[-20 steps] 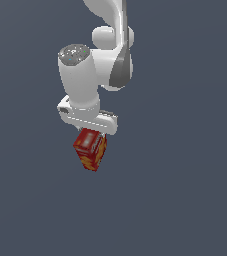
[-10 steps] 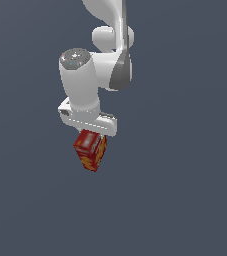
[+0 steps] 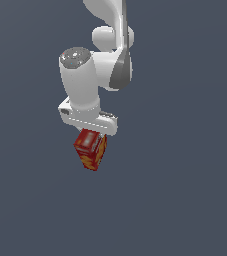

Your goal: Pick up the object and move it to a goal position.

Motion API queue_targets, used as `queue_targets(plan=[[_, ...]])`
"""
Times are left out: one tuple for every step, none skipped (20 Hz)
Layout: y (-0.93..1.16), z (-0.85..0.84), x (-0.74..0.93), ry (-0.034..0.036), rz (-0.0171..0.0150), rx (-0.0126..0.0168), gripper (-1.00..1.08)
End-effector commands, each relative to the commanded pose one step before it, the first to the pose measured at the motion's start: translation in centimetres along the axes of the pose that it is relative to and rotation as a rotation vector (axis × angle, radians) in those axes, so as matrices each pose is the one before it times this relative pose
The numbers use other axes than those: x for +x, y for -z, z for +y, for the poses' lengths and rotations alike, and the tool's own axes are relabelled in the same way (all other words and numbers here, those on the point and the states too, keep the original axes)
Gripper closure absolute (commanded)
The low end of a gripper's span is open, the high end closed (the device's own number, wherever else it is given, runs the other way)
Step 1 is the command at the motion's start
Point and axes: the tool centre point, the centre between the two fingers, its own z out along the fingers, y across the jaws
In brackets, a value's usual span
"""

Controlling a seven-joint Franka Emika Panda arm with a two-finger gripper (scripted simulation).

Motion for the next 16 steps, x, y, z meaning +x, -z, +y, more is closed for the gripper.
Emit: queue_targets(plan=[[0.410,0.042,-0.309,0.00012,0.00158,0.00030,1.08],[0.204,0.035,-0.213,0.00000,0.00000,0.00000,1.08],[0.236,0.040,-0.246,0.00000,0.00000,0.00000,1.08],[0.268,0.045,-0.279,0.00000,0.00000,0.00000,1.08],[0.300,0.051,-0.312,0.00000,0.00000,0.00000,1.08],[0.333,0.056,-0.345,0.00000,0.00000,0.00000,1.08],[0.365,0.062,-0.379,0.00000,0.00000,0.00000,1.08],[0.398,0.067,-0.412,0.00000,0.00000,0.00000,1.08],[0.431,0.073,-0.445,0.00000,0.00000,0.00000,1.08],[0.464,0.078,-0.478,0.00000,0.00000,0.00000,1.08],[0.498,0.084,-0.511,0.00000,0.00000,0.00000,1.08],[0.532,0.089,-0.544,0.00000,0.00000,0.00000,1.08],[0.566,0.095,-0.577,0.00000,0.00000,0.00000,1.08],[0.601,0.101,-0.610,0.00000,0.00000,0.00000,1.08],[0.625,0.104,-0.631,0.00000,0.00000,0.00000,1.08],[0.628,0.105,-0.631,0.00000,0.00000,0.00000,1.08]])
